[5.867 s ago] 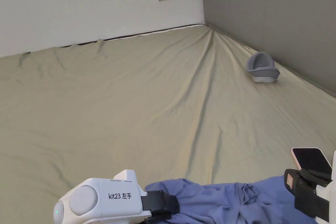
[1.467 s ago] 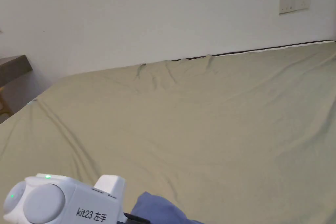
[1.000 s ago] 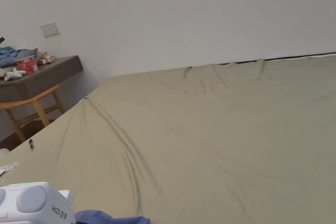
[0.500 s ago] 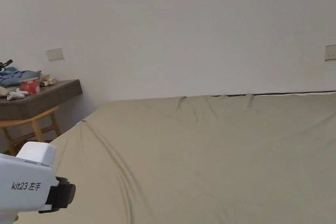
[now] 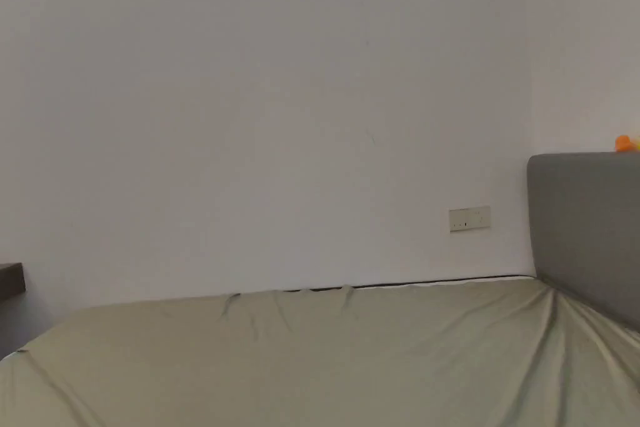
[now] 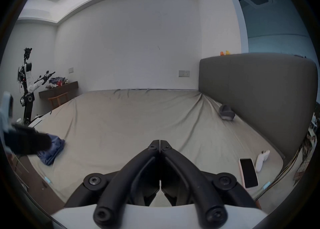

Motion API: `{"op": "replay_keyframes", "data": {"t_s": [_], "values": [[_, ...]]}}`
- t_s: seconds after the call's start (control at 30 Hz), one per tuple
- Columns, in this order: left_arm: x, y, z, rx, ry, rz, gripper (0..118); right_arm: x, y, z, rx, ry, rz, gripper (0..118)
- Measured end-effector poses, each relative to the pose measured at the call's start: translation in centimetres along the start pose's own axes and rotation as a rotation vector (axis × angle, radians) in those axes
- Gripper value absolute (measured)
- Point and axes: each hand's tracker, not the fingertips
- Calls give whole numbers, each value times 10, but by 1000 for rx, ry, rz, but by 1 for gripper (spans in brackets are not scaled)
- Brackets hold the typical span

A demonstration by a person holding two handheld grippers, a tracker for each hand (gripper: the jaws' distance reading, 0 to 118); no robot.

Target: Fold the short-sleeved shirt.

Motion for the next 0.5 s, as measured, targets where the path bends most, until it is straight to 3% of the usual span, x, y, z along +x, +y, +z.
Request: {"op": "replay_keyframes", "data": {"t_s": [0.33, 0.37, 0.43, 0.47, 0.5], "values": [[16, -15, 31, 14, 62, -32, 4, 13, -12, 40, 43, 10, -32, 0], [17, -13, 37, 32, 82, -21, 12, 11, -12, 43, 54, 8, -22, 0], [17, -11, 49, 67, 110, 14, 54, 6, -11, 49, 81, -13, 16, 5], [17, -9, 55, 83, 136, 40, 81, 5, -12, 53, 99, -18, 19, 22], [16, -8, 58, 104, 152, 71, 115, 5, -11, 56, 114, -15, 22, 64]]}}
